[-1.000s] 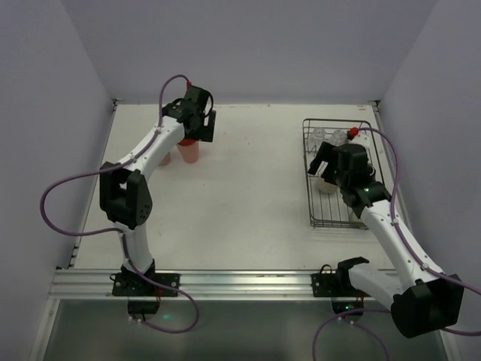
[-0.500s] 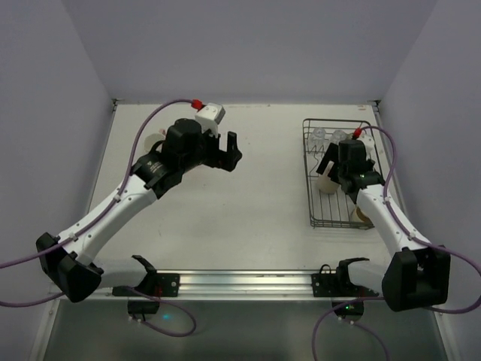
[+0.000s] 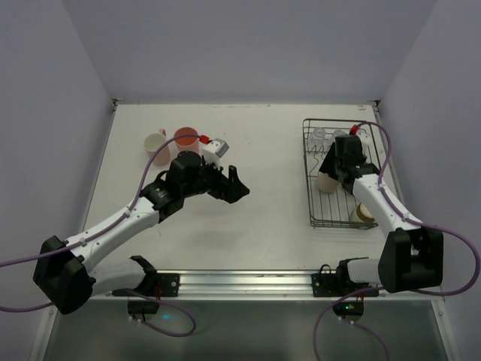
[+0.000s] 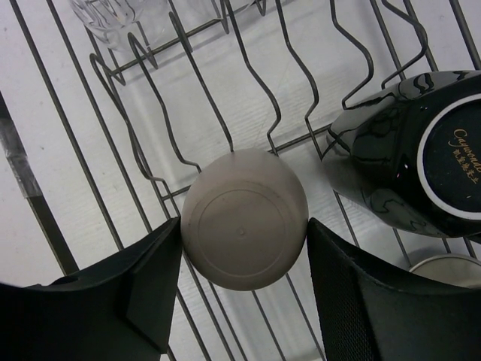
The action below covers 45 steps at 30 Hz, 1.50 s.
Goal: Unload the cups from the dish rack
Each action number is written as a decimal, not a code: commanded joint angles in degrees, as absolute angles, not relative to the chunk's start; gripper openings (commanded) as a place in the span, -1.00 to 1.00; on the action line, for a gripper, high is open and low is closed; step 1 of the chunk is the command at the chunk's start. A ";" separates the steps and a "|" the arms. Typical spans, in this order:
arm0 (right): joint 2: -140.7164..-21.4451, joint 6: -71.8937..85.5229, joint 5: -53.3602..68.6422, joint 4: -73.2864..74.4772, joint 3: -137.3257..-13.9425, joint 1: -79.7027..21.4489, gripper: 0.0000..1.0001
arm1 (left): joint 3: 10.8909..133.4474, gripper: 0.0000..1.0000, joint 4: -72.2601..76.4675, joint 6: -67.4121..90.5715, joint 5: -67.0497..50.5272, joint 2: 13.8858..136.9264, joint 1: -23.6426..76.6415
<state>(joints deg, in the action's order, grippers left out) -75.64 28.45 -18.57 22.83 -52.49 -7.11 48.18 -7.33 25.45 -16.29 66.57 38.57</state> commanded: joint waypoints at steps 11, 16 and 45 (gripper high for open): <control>-52.24 29.18 -12.68 21.62 -50.98 -7.82 -0.17 | 47.90 0.58 17.46 35.68 -28.83 71.54 39.81; -42.29 36.09 11.96 11.82 -45.02 -7.91 -0.18 | 47.81 0.51 26.35 41.30 -31.54 76.19 39.90; -44.21 47.66 27.53 -6.02 -33.92 -13.89 0.98 | 59.18 -1.00 7.69 36.15 -15.20 81.29 40.78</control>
